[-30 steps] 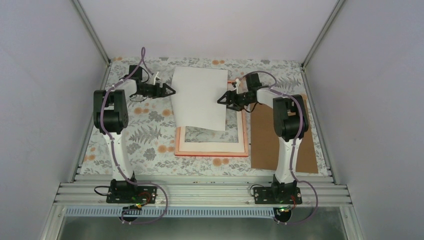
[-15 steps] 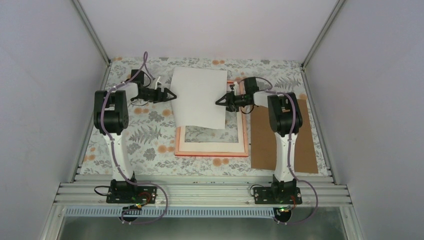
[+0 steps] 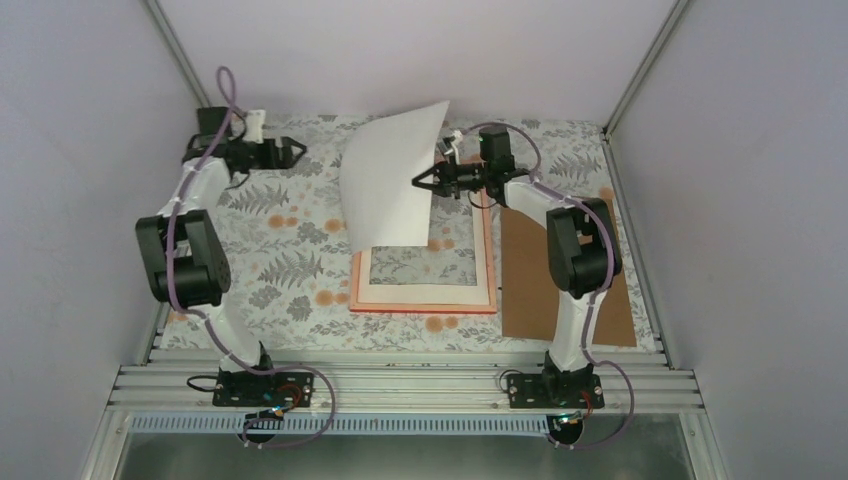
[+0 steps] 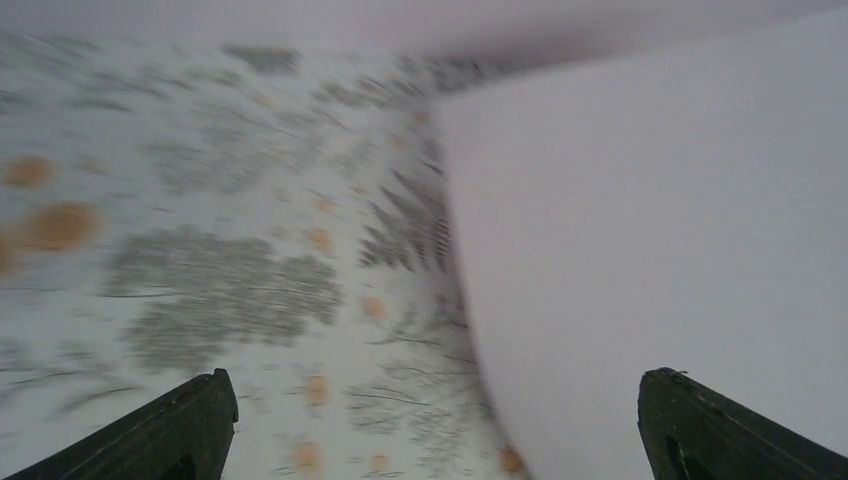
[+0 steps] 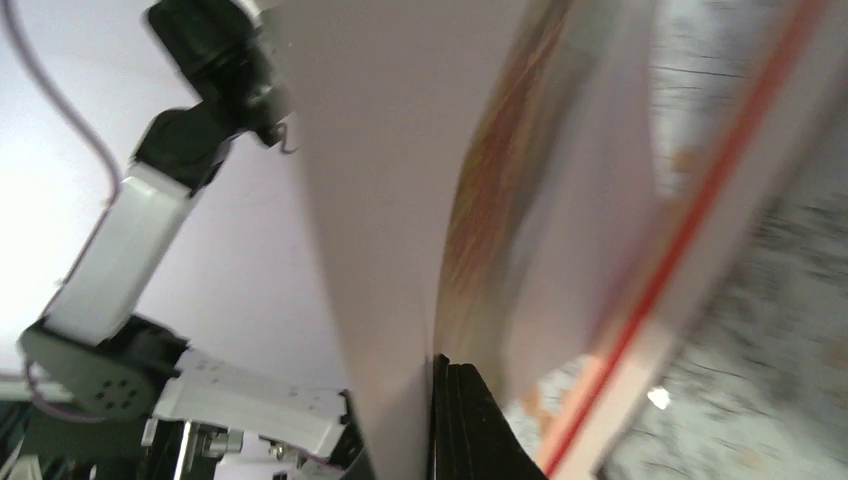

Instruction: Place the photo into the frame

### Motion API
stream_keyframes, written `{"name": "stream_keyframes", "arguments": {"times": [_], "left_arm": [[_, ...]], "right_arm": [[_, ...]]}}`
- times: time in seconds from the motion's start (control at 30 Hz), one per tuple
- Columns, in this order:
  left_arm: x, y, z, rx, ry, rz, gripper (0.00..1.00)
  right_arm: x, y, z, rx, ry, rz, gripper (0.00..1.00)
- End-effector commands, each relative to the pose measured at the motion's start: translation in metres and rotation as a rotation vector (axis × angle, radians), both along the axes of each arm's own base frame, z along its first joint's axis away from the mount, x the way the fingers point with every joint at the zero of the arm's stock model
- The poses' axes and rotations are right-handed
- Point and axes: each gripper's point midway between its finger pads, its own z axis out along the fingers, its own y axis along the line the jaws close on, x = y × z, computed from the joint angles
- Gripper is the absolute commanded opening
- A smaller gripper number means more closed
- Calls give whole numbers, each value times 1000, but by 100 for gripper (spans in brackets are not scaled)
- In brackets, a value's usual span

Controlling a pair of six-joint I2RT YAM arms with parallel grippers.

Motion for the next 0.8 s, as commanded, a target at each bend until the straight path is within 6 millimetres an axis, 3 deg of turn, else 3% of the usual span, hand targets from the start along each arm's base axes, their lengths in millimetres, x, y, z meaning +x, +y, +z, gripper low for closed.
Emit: {"name": "stream_keyframes", "arguments": {"times": [0.0,0.1,0.23,0.63,0.7,0.77], "left_arm": [[-4,58,17,48,-29,168,100],[-12,74,27,46,-47,207,100],[-25,74,33,44,-67,211,100],[-46,70,47,78,-102,211,100],[-48,71,46,87,-100,216,100],[-49,71,45,89,-96,216,100]], "right_arm": [[-38,33,70,122,-99,126,4],[-61,50,93,153,-132,182,4],[-81,54,110,182,-140,202,4],[-92,54,178,289,-261,214,4],[-92,54,179,289,-282,215,4],[-89,51,154,241,-235,203,4]]}}
